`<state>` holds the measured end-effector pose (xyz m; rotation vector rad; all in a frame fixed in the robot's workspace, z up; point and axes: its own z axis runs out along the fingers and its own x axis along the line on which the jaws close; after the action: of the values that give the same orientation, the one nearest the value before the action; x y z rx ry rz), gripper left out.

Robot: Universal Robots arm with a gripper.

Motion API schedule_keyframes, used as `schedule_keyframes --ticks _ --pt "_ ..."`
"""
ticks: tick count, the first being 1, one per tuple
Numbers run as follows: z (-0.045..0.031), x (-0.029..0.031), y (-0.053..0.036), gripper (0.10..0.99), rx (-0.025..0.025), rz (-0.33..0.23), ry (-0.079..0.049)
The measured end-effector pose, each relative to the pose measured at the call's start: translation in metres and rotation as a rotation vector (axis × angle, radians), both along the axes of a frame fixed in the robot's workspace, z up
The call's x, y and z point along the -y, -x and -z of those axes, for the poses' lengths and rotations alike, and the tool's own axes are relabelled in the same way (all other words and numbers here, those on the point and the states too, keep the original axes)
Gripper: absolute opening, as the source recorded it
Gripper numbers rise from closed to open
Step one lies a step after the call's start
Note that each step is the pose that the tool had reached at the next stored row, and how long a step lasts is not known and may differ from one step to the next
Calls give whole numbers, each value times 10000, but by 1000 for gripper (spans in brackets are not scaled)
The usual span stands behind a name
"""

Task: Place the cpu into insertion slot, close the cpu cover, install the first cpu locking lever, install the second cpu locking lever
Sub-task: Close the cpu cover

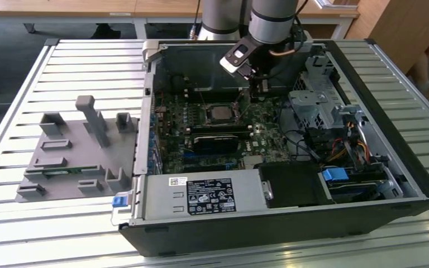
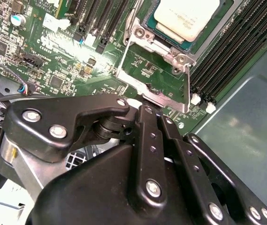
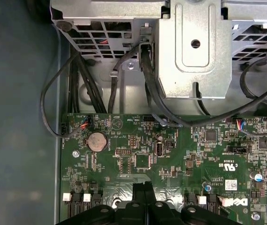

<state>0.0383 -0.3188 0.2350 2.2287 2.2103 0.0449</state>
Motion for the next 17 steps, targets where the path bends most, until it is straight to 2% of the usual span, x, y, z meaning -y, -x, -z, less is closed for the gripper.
schedule_keyframes --ticks 10,17 --pt "1 0 53 114 0 0 -1" --pt "3 0 147 114 0 0 -1"
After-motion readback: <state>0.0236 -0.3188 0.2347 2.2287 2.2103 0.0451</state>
